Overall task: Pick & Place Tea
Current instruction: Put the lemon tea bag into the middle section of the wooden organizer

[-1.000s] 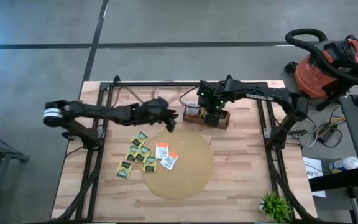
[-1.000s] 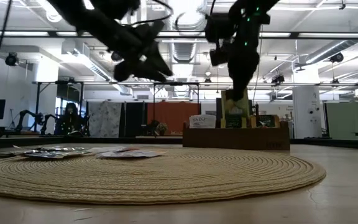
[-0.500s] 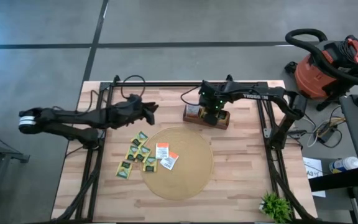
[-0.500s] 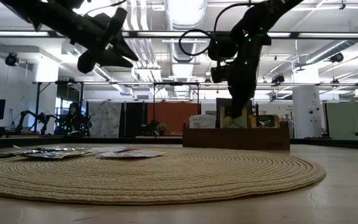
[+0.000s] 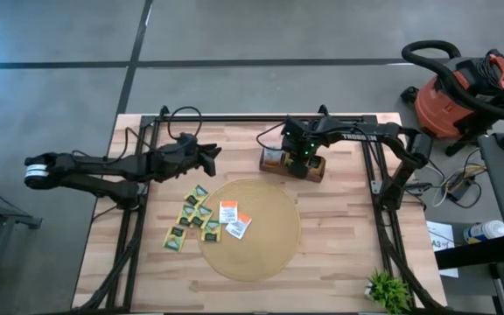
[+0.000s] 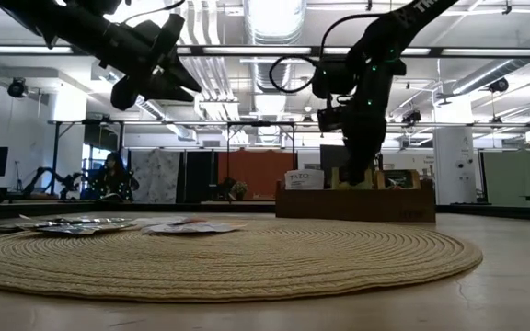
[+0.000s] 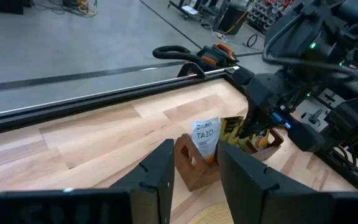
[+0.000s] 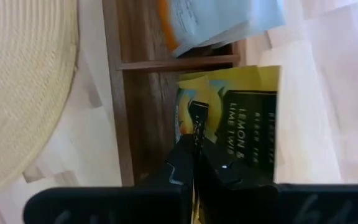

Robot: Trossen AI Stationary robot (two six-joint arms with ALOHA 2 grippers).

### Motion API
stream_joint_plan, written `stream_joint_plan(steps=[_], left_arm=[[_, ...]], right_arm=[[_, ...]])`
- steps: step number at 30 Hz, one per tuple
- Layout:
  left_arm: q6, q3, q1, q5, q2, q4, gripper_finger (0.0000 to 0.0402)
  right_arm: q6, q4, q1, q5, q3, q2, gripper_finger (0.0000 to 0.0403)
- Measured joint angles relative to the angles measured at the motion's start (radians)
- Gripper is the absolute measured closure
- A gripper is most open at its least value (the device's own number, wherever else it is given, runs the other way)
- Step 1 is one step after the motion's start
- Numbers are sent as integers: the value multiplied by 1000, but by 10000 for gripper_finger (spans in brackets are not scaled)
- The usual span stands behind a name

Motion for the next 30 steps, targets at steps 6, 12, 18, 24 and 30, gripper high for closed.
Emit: stream_joint_plan(steps=[6,12,18,24,30], left_arm=[[-5,0,0,0,0,-1,284],[-14,0,0,1,0,-1,284],[-16,0,0,1,0,-1,284],[-15,0,0,1,0,-1,284],[-12,0,0,1,0,-1,284]], right_arm=[[-2,5,1,9,-38,-2,394],[-4,3,3,52,-29,-2,394],[-8,2,2,58,-6,-2,394],[-6,-12,3,54,14,-2,394],[-6,-56,4,51,22,-2,394]])
